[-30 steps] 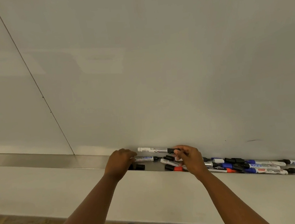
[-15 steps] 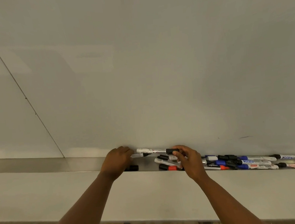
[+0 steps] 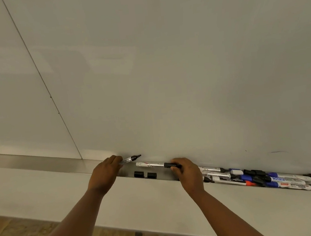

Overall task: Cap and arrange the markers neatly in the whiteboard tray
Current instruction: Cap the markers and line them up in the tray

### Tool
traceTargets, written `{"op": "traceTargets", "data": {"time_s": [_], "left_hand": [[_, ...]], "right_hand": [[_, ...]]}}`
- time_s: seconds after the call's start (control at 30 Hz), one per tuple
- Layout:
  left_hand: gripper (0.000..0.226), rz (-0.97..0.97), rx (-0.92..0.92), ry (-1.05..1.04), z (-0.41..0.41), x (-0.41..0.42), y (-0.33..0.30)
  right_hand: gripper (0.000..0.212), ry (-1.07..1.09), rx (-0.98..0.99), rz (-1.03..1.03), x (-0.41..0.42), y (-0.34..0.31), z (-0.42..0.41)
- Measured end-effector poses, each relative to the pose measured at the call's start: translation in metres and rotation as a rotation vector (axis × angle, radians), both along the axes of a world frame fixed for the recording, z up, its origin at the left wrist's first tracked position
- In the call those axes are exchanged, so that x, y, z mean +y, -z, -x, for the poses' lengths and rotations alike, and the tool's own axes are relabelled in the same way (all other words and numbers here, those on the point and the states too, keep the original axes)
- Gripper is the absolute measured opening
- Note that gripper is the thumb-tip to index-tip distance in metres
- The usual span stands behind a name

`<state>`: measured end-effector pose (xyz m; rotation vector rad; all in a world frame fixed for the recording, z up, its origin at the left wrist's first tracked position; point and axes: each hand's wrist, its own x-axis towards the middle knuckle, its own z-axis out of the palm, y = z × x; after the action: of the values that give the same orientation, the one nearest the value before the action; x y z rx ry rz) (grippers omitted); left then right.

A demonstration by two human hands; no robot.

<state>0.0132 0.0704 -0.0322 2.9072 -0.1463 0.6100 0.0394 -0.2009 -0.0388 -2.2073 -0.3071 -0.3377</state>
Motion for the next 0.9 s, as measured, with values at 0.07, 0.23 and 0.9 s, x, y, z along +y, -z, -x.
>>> {"op": "traceTargets", "data": {"time_s": [0.07,0.23,0.9], "left_hand": [[0.008,-0.004,-0.011,0.027,-0.001,0.000,0.000],[0.015,-0.061,-0.030,0.068,-0.004,-0.004,0.000],[0.014,-0.026,-0.024,0.112,-0.013,-0.021,0.004]], "right_hand": [[0.016,-0.025,-0.017,0.125,0.007,-0.001,0.000],[0.016,-0.103,-0.057,0.293,0.017,-0.001,0.000],[0.027,-0.316,0.064,0.546,0.040,-0.013,-0.002]]}}
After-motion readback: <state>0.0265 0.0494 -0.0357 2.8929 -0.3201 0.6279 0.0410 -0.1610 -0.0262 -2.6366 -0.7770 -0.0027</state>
